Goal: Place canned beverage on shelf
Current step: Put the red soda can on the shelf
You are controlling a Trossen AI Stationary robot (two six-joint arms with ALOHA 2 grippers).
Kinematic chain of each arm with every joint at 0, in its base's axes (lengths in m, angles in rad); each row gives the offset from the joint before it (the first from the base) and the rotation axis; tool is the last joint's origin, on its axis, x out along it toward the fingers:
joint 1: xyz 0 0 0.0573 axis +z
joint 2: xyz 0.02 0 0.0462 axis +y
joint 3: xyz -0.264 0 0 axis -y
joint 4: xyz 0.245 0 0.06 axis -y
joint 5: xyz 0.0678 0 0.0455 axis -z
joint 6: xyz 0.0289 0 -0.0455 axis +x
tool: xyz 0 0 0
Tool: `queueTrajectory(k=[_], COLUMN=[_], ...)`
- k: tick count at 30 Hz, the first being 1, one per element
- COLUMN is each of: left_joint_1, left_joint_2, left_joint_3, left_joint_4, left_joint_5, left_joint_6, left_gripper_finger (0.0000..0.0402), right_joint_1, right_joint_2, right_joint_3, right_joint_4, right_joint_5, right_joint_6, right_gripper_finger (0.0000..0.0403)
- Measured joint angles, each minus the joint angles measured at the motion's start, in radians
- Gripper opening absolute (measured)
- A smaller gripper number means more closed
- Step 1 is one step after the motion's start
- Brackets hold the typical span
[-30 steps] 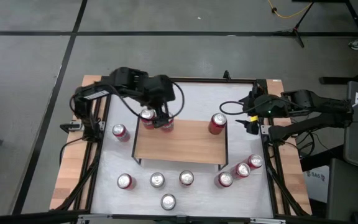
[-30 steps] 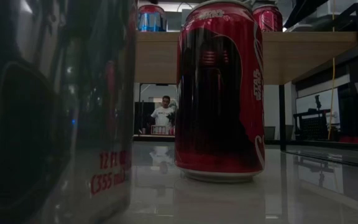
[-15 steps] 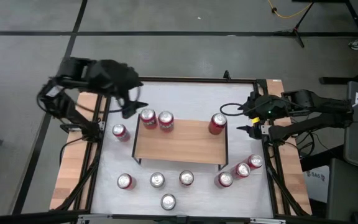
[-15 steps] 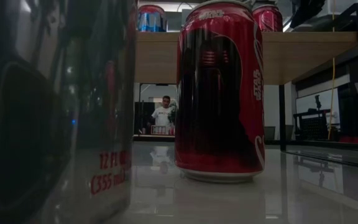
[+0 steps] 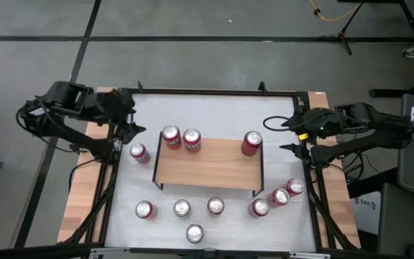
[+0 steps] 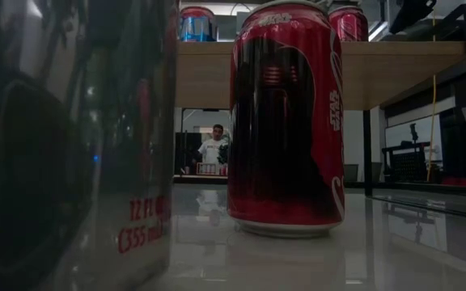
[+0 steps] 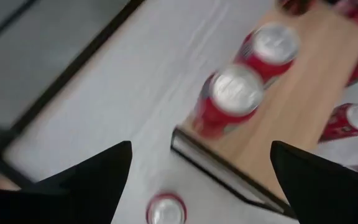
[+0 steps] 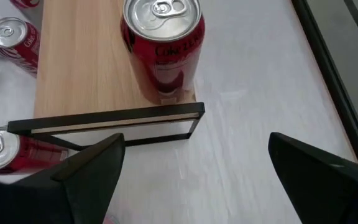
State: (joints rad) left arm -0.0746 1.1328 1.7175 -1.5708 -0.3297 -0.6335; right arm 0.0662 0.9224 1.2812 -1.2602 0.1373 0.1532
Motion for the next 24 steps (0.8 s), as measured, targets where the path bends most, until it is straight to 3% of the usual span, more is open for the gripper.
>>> queueTrajectory(k=[9,24], left_joint_1=[0.0,0.0], left_joint_2=[-0.123,-0.133], left_joint_3=[-0.324,-0.695], left_joint_4=[-0.001,0.051], left_joint_5=[0.063,0.153], left_joint_6=[-0.131,-0.203], left_gripper_finger=[0.0373,0.0373], right_joint_1=[-0.001,-0.001], right_joint_2=[0.004,0.016], right_joint_3=[0.0,0.0], right_joint_4=[0.001,0.002], right_joint_5=[0.0,0.0], right_joint_6=[0.0,0.0], right_gripper_finger=[0.0388,0.0388])
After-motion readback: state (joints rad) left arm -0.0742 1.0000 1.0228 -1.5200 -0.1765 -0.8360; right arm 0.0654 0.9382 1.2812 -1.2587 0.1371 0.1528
